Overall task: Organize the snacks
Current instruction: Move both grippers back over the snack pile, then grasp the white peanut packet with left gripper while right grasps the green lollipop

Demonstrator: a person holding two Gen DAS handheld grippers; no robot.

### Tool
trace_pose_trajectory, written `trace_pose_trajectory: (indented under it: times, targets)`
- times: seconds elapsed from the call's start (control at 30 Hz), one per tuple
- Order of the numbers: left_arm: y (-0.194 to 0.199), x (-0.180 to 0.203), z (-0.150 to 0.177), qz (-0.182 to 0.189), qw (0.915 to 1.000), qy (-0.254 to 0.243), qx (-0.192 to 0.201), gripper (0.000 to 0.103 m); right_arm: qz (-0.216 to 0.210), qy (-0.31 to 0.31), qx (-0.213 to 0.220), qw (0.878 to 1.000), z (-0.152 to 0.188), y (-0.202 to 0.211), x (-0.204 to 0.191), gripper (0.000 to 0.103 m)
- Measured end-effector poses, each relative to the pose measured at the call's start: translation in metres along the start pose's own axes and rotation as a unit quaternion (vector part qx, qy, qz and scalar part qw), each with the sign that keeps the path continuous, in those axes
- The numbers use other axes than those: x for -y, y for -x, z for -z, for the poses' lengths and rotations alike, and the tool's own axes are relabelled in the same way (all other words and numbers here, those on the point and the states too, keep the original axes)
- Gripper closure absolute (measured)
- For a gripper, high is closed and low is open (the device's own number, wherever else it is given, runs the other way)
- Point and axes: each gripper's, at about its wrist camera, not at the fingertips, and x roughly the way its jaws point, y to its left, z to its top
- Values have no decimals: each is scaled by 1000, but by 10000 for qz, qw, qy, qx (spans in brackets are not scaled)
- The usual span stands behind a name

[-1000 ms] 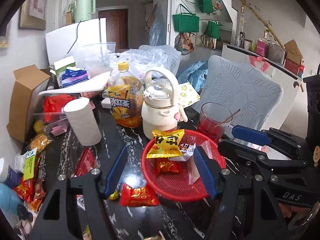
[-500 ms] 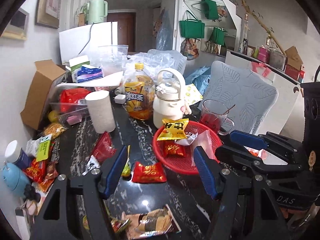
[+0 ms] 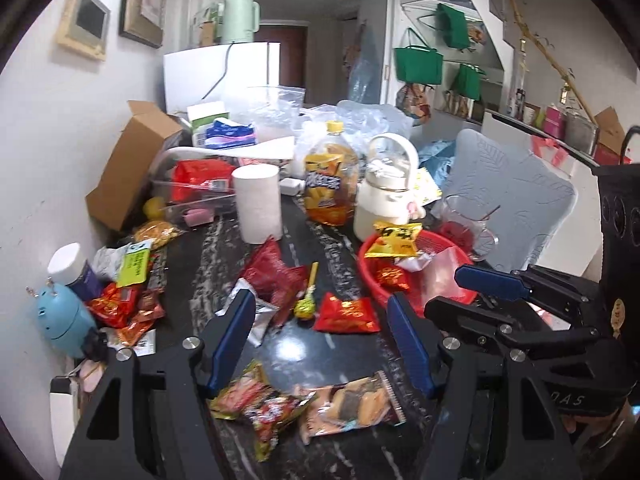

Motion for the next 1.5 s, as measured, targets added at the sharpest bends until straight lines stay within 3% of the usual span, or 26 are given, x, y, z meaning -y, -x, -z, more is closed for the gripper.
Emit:
trace_pose_trajectory:
  times: [0.13, 0.4, 1.07, 1.5]
  targets:
    - [-4, -16, 7, -191, 9997, 118, -74, 36, -130, 61, -170, 9998, 0, -19, -7, 51]
    - [-27, -49, 14, -75, 9977, 578, -335, 36, -325, 113, -475, 9983, 1, -54, -11, 51]
    - [-112, -102, 19, -102, 9923, 880, -871, 36, -412, 157, -1288, 9907, -2, -156, -1, 51]
    - [-151, -113, 19, 197, 9906, 888, -1025, 36, -278, 61, -1698, 9851, 2, -205, 14, 51]
